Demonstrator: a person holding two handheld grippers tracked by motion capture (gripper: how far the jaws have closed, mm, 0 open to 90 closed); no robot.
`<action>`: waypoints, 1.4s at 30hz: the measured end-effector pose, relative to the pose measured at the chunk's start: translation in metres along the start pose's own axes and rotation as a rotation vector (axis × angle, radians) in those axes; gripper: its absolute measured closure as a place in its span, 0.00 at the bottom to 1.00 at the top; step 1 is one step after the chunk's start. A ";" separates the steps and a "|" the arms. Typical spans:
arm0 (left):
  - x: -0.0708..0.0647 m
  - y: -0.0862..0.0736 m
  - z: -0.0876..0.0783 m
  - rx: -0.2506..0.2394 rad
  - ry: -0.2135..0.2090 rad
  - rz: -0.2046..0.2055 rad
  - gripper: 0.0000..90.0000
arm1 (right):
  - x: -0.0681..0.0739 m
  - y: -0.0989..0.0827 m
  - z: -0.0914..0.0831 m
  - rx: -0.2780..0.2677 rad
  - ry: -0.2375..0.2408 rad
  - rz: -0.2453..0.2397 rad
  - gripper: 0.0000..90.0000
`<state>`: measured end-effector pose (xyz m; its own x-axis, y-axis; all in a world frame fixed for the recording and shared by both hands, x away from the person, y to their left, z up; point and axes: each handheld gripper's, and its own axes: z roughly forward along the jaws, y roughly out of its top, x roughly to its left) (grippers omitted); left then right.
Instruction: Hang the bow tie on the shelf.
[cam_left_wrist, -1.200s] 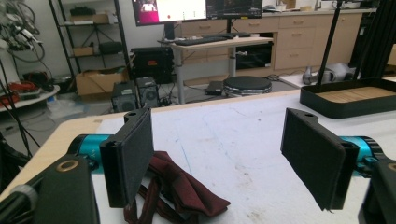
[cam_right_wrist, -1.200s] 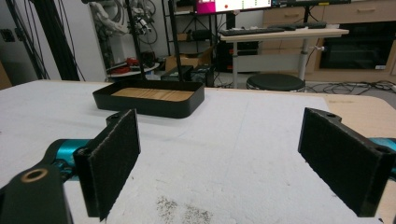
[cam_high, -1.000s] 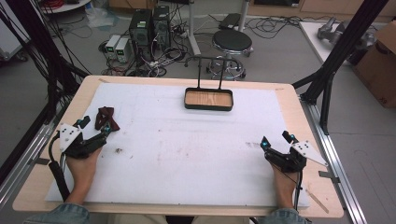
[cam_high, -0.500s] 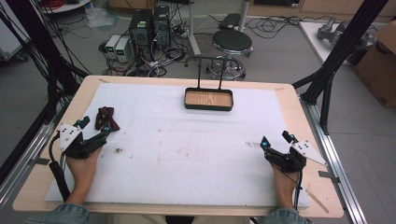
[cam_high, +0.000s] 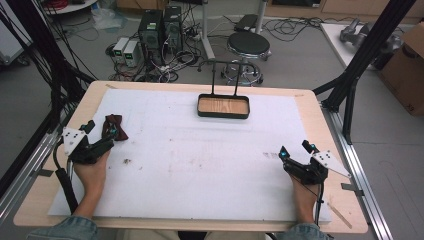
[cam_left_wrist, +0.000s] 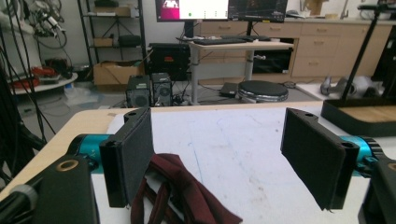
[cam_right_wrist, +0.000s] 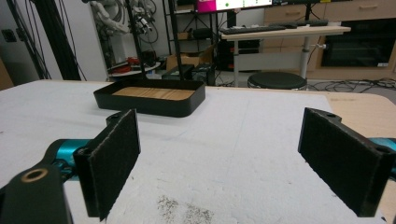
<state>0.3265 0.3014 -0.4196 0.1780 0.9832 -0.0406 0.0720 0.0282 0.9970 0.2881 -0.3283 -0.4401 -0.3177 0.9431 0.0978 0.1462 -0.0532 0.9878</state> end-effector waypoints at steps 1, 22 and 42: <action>0.000 0.001 0.003 0.012 0.007 0.005 0.29 | 0.000 0.000 0.000 0.001 0.000 -0.002 0.13; 0.007 -0.007 0.065 0.261 0.096 0.002 0.43 | 0.000 0.000 0.000 0.003 -0.001 0.005 0.13; 0.008 -0.021 0.087 0.516 0.137 -0.043 0.74 | 0.000 0.000 0.000 0.003 0.002 0.001 0.13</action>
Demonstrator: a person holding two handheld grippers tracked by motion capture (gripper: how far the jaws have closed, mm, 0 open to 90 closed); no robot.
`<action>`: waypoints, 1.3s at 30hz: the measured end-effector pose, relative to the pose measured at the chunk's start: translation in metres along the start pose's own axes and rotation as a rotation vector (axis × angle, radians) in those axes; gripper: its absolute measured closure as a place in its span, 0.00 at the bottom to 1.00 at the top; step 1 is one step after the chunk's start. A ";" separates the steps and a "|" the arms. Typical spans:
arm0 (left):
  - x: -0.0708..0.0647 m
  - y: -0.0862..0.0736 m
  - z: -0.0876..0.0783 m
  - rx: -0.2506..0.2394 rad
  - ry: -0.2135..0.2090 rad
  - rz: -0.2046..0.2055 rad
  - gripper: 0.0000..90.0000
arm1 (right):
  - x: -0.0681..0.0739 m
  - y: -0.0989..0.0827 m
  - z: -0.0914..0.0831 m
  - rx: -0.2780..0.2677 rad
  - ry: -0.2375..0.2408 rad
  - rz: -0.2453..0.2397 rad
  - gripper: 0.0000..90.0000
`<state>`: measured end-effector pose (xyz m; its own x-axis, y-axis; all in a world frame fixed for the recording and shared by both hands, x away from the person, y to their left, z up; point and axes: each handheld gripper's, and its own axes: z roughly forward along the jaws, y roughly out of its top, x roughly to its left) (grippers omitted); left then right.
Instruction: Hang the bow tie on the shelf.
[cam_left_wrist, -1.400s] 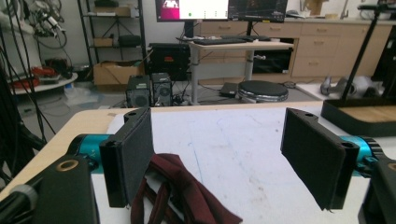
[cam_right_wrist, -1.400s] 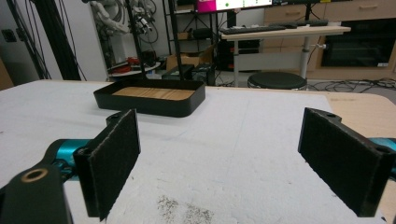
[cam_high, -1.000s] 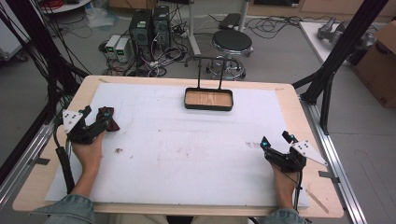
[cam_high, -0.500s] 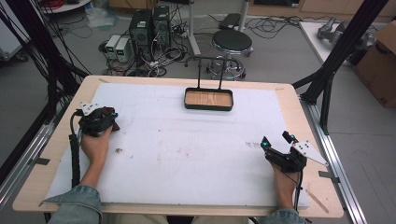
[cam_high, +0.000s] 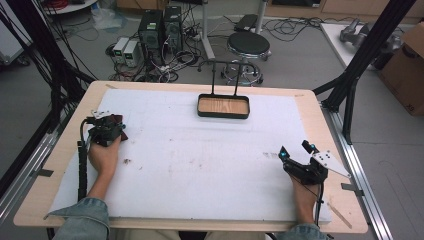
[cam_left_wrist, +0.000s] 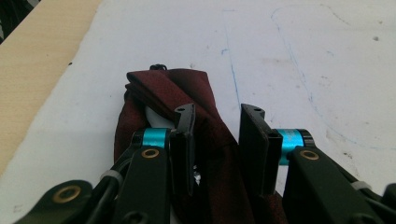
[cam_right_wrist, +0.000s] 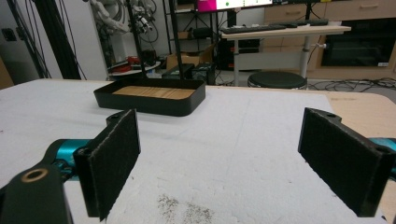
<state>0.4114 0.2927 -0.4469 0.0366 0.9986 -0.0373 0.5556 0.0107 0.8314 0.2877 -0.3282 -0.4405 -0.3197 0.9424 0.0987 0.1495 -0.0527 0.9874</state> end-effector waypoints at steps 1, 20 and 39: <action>0.000 0.000 0.000 -0.002 0.001 -0.009 0.76 | 0.000 0.000 0.000 -0.001 -0.001 -0.002 0.13; -0.011 0.023 -0.032 -0.140 -0.310 0.036 0.86 | 0.002 0.000 0.001 0.002 0.011 -0.017 0.14; -0.077 0.080 -0.045 -0.224 -0.698 0.186 0.86 | 0.001 0.000 0.001 0.003 0.020 -0.011 0.14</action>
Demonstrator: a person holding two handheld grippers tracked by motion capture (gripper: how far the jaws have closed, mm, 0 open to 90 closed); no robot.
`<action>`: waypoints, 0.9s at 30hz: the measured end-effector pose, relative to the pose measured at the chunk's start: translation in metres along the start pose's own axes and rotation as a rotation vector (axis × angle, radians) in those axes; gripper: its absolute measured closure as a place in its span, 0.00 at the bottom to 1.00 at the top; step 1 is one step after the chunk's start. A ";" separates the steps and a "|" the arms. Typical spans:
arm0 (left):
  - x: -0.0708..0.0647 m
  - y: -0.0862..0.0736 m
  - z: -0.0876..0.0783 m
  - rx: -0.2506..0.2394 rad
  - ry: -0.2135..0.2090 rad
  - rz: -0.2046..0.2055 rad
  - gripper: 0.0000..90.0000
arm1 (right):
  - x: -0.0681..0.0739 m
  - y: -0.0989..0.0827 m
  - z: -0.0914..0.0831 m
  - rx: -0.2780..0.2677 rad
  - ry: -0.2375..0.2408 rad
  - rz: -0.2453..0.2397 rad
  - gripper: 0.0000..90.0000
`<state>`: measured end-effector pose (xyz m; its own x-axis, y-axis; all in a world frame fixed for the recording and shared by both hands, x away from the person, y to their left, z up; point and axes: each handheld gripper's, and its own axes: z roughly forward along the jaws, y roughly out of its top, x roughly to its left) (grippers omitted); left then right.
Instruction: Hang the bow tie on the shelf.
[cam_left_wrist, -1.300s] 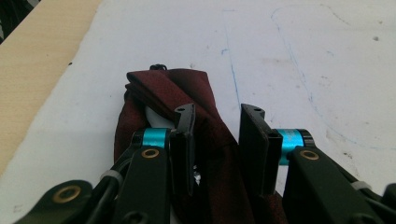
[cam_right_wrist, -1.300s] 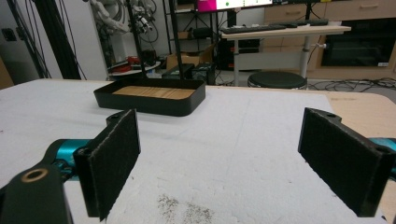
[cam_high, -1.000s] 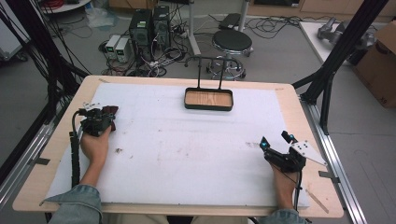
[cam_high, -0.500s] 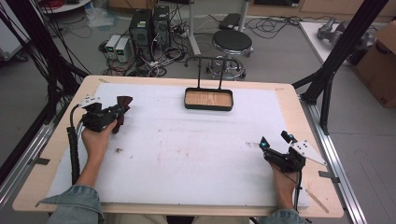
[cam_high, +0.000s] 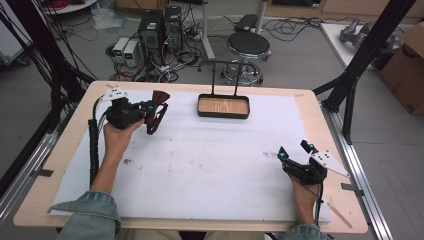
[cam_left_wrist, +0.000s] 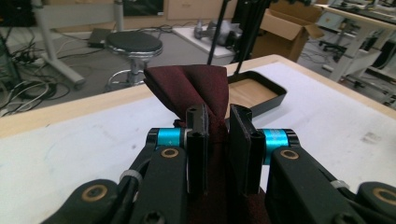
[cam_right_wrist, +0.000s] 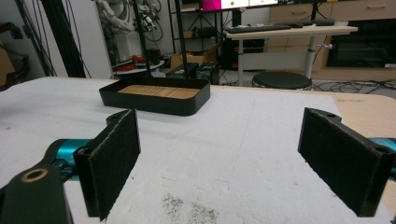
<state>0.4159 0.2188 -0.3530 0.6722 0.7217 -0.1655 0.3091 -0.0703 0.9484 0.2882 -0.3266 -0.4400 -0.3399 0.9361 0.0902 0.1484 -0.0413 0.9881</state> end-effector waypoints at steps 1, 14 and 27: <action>-0.001 0.002 0.002 0.000 -0.008 0.003 0.86 | 0.000 0.000 0.000 0.000 0.000 0.001 0.13; -0.009 0.039 0.040 -0.003 -0.080 0.099 0.86 | 0.000 0.000 0.000 0.002 0.000 0.006 0.14; -0.011 0.061 0.070 0.009 -0.130 0.090 0.86 | 0.000 0.000 0.000 0.001 0.003 0.002 0.14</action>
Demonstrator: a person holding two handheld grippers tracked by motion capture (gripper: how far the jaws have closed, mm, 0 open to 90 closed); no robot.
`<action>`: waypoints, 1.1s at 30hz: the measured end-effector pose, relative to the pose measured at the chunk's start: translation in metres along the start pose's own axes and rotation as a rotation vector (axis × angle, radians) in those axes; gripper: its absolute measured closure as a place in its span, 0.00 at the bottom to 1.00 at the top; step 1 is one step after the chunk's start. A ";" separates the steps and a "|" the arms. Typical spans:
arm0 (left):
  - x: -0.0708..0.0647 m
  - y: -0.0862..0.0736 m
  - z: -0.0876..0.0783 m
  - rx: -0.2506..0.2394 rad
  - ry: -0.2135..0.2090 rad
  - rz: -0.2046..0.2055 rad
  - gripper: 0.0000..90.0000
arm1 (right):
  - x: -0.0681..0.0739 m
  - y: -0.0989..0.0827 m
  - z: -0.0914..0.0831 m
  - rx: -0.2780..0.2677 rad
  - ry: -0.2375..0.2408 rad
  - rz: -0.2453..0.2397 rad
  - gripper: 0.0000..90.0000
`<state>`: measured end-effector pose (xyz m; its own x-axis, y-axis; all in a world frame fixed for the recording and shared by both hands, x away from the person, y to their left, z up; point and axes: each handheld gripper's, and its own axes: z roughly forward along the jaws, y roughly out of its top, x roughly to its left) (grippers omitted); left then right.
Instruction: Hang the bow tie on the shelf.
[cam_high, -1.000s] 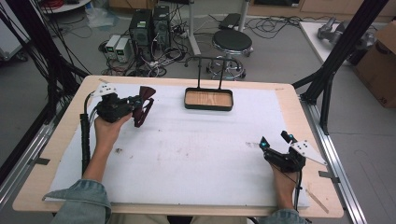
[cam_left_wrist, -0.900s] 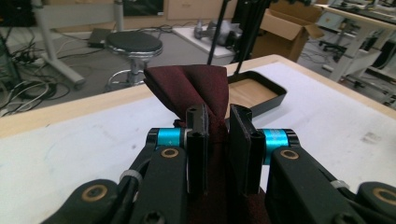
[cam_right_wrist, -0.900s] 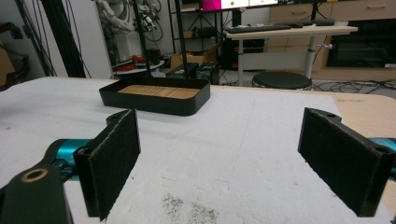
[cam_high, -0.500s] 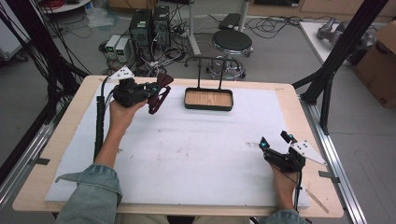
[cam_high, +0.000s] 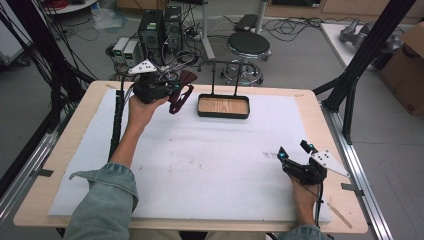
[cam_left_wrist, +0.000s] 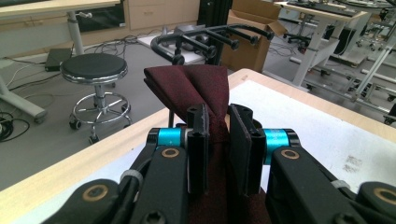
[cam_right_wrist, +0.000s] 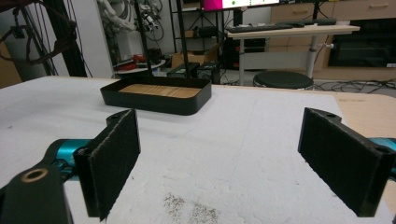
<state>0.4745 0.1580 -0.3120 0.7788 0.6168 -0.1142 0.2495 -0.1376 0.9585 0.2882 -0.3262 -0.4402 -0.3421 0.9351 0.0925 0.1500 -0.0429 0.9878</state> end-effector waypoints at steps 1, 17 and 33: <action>-0.001 0.002 0.003 0.002 -0.001 0.001 0.86 | 0.000 0.000 0.000 0.001 0.000 -0.002 0.14; 0.005 0.017 0.031 -0.020 -0.041 -0.039 0.86 | -0.001 0.000 0.001 0.003 0.000 -0.001 0.13; 0.024 0.032 0.054 -0.067 -0.008 -0.128 0.86 | 0.000 0.000 0.001 0.004 0.008 -0.001 0.14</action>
<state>0.5318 0.1268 -0.2980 0.7475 0.6198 -0.2388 0.3085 -0.0056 0.9512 0.2893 -0.3261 -0.4404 -0.3495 0.9323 0.0929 0.1532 -0.0410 0.9873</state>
